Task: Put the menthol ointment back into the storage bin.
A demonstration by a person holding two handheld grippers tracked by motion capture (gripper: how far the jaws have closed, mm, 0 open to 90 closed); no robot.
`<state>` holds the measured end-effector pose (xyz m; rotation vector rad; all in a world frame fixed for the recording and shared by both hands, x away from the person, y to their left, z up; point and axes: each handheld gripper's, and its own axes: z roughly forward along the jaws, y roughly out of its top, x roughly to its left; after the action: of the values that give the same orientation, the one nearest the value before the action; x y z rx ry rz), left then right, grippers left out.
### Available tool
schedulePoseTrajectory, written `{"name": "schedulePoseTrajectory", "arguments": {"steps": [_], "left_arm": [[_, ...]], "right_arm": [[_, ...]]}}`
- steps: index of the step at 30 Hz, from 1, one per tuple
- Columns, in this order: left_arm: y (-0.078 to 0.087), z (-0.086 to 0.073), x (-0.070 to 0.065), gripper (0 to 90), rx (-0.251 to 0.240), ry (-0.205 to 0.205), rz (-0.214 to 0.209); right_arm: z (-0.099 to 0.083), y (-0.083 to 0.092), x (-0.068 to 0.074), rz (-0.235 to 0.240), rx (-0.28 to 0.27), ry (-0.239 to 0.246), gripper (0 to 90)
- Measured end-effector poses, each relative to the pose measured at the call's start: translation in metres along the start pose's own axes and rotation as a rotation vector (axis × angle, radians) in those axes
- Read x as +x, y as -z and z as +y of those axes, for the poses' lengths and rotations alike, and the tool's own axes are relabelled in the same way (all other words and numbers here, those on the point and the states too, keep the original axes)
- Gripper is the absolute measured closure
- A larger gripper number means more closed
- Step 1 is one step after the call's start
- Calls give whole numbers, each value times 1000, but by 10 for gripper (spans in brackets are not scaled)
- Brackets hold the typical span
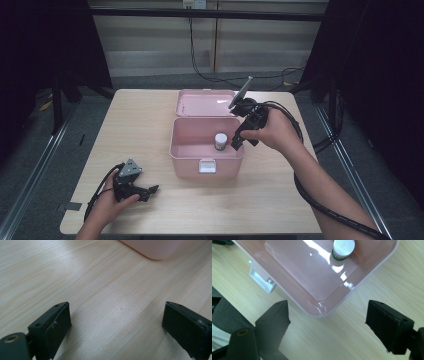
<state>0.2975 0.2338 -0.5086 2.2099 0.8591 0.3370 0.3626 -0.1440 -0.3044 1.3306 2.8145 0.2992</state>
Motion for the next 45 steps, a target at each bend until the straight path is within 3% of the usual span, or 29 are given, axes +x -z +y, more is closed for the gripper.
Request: {"name": "schedulePoseTrajectory", "arguments": {"steps": [8,20,26,34,45], "left_arm": [[0,0,0,80,0,0,0],[0,0,0,79,-3,1,2],[0,0,0,80,-2,-1,2],[0,0,0,80,2,-3,1],[0,0,0,80,3,-4,1]], "right_arm": [[-21,12,-14,26,-19,-2,186],[-55,7,-35,34,-10,-31,180],[-68,-5,-36,23,-3,-23,177],[-84,-33,-40,47,-7,-9,172],[-102,-60,-44,60,-42,22,173]]}}
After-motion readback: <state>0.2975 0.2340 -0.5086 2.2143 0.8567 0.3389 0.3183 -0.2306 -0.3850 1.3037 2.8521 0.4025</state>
